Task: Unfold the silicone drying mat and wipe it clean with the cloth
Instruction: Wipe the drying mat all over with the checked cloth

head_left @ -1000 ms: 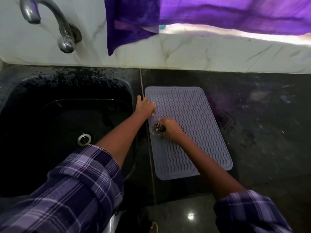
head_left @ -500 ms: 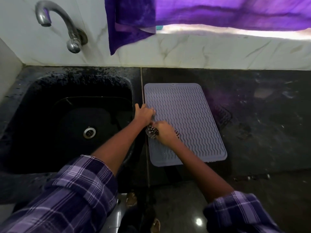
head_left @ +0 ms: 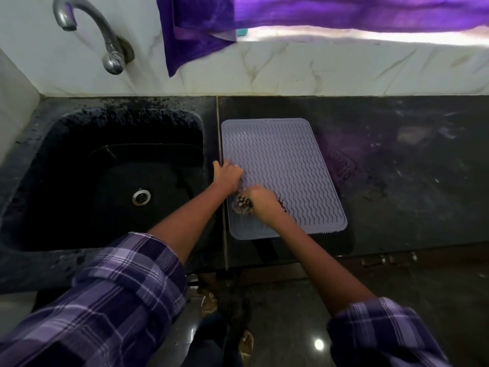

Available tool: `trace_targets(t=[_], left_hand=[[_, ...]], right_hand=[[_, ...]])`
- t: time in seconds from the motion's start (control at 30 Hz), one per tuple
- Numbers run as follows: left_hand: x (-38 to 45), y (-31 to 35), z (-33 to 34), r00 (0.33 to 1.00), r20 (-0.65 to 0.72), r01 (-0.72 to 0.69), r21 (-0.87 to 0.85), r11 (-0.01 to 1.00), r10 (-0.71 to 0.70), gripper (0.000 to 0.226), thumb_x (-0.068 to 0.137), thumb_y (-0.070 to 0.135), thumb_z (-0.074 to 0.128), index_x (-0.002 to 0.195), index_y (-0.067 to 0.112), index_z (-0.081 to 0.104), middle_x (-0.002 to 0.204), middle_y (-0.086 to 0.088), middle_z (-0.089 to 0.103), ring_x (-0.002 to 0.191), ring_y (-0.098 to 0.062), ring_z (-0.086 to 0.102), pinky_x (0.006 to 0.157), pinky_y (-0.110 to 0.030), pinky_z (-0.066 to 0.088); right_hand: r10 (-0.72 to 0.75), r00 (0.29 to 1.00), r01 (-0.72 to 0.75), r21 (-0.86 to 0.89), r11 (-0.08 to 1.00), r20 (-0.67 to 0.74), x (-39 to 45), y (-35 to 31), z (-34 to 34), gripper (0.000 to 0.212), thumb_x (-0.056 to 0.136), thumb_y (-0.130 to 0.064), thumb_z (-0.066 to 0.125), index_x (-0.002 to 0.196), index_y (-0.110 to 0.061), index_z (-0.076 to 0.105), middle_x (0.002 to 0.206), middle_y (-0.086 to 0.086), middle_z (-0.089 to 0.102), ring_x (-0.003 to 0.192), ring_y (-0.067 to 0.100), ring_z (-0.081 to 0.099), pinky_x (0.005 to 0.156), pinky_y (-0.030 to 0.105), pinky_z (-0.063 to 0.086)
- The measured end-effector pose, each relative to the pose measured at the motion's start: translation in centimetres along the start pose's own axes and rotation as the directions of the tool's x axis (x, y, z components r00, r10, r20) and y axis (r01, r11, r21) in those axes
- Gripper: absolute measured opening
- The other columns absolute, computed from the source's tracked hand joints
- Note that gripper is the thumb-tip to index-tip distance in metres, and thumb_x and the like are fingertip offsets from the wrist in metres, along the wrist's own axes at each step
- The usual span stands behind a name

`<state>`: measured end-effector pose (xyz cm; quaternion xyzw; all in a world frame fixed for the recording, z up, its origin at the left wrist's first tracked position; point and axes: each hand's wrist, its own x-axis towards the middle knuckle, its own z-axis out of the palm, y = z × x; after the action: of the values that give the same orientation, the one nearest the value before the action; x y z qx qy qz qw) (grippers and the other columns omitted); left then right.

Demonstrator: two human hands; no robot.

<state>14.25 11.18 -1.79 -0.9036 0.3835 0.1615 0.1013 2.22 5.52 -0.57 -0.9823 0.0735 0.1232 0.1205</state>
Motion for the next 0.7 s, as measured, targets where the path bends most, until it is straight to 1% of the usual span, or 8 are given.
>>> trace_targets(t=[0.1, 0.2, 0.33, 0.4, 0.47, 0.53, 0.6, 0.7], left_hand=[[0.0, 0.0, 0.3, 1.0, 0.025, -0.008, 0.038, 0.999, 0.007, 0.061, 0.081, 0.048, 0.067, 0.135, 0.024, 0.049, 0.142, -0.001, 0.044, 0.142, -0.026, 0.021, 0.111, -0.056, 0.02], [-0.1, -0.1, 0.3, 0.999, 0.042, -0.01, 0.027, 1.0, 0.009, 0.073, 0.078, 0.053, 0.068, 0.139, 0.022, 0.044, 0.147, -0.001, 0.038, 0.144, -0.027, 0.018, 0.111, -0.059, 0.018], [-0.4, 0.0, 0.7, 0.998, 0.058, 0.011, 0.01, 1.0, -0.011, 0.081, 0.082, 0.053, 0.063, 0.148, 0.02, 0.029, 0.157, 0.001, 0.025, 0.148, -0.03, 0.008, 0.112, -0.061, 0.016], [-0.5, 0.0, 0.7, 0.998, 0.067, 0.008, 0.02, 1.0, -0.009, 0.083, 0.085, 0.053, 0.061, 0.151, 0.019, 0.023, 0.159, 0.001, 0.018, 0.149, -0.031, 0.004, 0.112, -0.061, 0.014], [-0.5, 0.0, 0.8, 0.997, 0.076, -0.002, 0.033, 0.999, -0.001, 0.085, 0.085, 0.053, 0.06, 0.152, 0.019, 0.02, 0.16, 0.001, 0.016, 0.149, -0.031, 0.003, 0.112, -0.062, 0.014], [-0.5, -0.1, 0.7, 0.997, 0.081, -0.021, 0.054, 0.998, 0.017, 0.085, 0.085, 0.055, 0.059, 0.152, 0.019, 0.02, 0.16, 0.001, 0.017, 0.149, -0.031, 0.005, 0.112, -0.062, 0.013], [-0.5, -0.2, 0.7, 0.997, 0.072, -0.026, 0.071, 0.997, 0.021, 0.084, 0.085, 0.055, 0.059, 0.151, 0.018, 0.022, 0.159, 0.0, 0.019, 0.149, -0.03, 0.006, 0.113, -0.061, 0.014], [-0.5, -0.1, 0.6, 0.997, 0.074, -0.027, 0.089, 0.996, 0.021, 0.084, 0.085, 0.055, 0.059, 0.151, 0.018, 0.023, 0.159, -0.001, 0.02, 0.149, -0.031, 0.007, 0.113, -0.061, 0.015]], right_hand=[[0.019, 0.998, -0.019, -0.01, 1.0, 0.055, -1.6, -0.4, 1.8, 0.049, 0.088, -0.012, 0.058, 0.136, -0.018, 0.049, 0.144, 0.006, 0.045, 0.13, 0.028, 0.041, 0.107, 0.042, 0.04], [-0.056, 0.991, 0.054, 0.015, 0.998, 0.126, -4.6, -0.2, 2.4, 0.052, 0.085, -0.009, 0.061, 0.136, -0.015, 0.05, 0.145, 0.007, 0.046, 0.133, 0.027, 0.04, 0.109, 0.041, 0.038], [-0.058, 0.958, 0.055, 0.019, 0.998, 0.281, -4.0, -0.1, 0.3, 0.032, 0.087, -0.008, 0.058, 0.118, 0.001, 0.061, 0.122, 0.019, 0.063, 0.115, 0.033, 0.059, 0.098, 0.042, 0.048], [-0.05, 0.971, 0.058, -0.029, 0.998, 0.235, -2.6, -0.6, -0.1, 0.033, 0.09, -0.013, 0.058, 0.12, 0.0, 0.059, 0.123, 0.019, 0.062, 0.115, 0.033, 0.059, 0.098, 0.042, 0.048], [-0.08, 0.976, 0.103, -0.102, 0.989, 0.204, -2.6, -1.1, 0.3, 0.043, 0.09, -0.012, 0.057, 0.133, -0.011, 0.052, 0.141, 0.011, 0.05, 0.129, 0.028, 0.046, 0.106, 0.042, 0.042], [-0.153, 0.974, 0.176, -0.13, 0.976, 0.166, -4.4, -0.7, 1.1, 0.05, 0.087, -0.009, 0.059, 0.135, -0.02, 0.05, 0.149, 0.001, 0.041, 0.135, 0.025, 0.035, 0.107, 0.042, 0.038], [-0.17, 0.975, 0.19, -0.137, 0.972, 0.146, -6.0, 0.4, 1.5, 0.051, 0.085, -0.006, 0.06, 0.133, -0.023, 0.053, 0.148, -0.002, 0.042, 0.134, 0.023, 0.035, 0.104, 0.041, 0.036], [-0.027, 0.986, 0.049, -0.132, 0.99, 0.164, -5.9, 1.3, 0.6, 0.035, 0.087, -0.011, 0.06, 0.122, -0.011, 0.059, 0.133, 0.008, 0.056, 0.126, 0.026, 0.048, 0.101, 0.04, 0.042]])
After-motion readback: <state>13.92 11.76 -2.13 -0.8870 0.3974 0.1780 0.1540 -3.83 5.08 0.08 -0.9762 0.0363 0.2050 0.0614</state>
